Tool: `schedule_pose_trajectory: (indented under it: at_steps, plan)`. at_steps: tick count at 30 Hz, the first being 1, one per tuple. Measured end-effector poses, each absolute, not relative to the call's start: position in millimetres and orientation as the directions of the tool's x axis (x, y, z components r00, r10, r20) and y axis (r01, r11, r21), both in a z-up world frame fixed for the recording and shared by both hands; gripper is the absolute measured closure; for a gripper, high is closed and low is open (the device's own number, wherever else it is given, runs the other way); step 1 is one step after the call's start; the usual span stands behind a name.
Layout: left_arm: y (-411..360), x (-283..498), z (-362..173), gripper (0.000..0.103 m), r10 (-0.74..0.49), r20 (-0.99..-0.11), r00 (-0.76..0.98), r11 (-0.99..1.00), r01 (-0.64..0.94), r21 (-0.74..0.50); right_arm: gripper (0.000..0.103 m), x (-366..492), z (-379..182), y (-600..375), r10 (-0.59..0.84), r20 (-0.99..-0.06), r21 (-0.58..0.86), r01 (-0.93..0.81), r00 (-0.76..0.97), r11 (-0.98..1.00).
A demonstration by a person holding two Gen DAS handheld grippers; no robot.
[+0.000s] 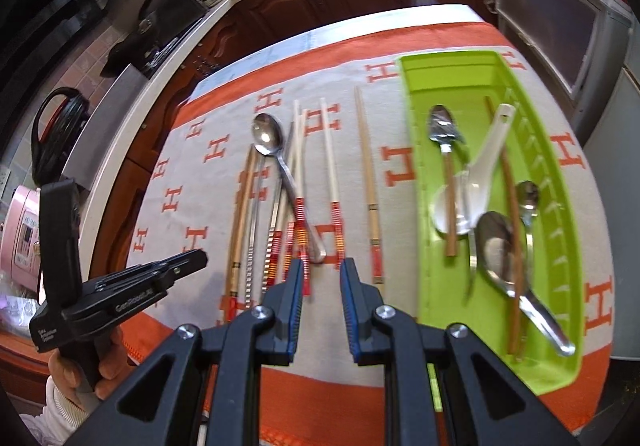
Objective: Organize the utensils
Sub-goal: 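Grasp a plain wooden chopstick on the blanket with the left tool, then lift the wooden chopstick with the left tool while the right tool grasps a red-banded chopstick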
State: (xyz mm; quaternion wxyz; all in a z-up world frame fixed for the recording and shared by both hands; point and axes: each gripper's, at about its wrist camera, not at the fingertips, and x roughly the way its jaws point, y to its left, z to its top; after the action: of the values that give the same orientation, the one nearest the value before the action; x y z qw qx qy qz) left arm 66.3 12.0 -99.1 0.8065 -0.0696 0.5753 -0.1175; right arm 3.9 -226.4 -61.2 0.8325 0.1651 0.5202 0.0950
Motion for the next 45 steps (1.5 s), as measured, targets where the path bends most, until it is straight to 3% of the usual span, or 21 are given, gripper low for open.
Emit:
schedule_pose_trajectory:
  at_steps: [19, 26, 30, 42, 45]
  plan:
    - [-4, 80, -126, 0.103, -0.253, -0.913, 0.320, 0.963, 0.170, -0.208, 0.085, 12, -88, -195, 0.348, -0.857, 0.365, -0.030, 0.380, 0.931]
    - [-15, 80, -126, 0.102, -0.193, -0.915, 0.354, 0.973, 0.191, -0.132, 0.085, 12, -88, -192, 0.348, -0.857, 0.361, -0.039, 0.380, 0.932]
    - [-14, 84, -131, 0.093, -0.177, -0.925, 0.337, 0.977, 0.173, -0.124, 0.085, 11, -87, -190, 0.345, -0.857, 0.355, -0.045, 0.382, 0.934]
    - [-17, 90, -132, 0.093, -0.149, -0.913, 0.379, 0.982, 0.168, -0.091, 0.085, 11, -88, -182, 0.348, -0.860, 0.349, -0.066, 0.373, 0.935]
    - [-11, 89, -132, 0.099, -0.171, -0.909, 0.380, 0.981, 0.155, -0.119, 0.085, 11, -88, -179, 0.350, -0.860, 0.348, -0.074, 0.372, 0.935]
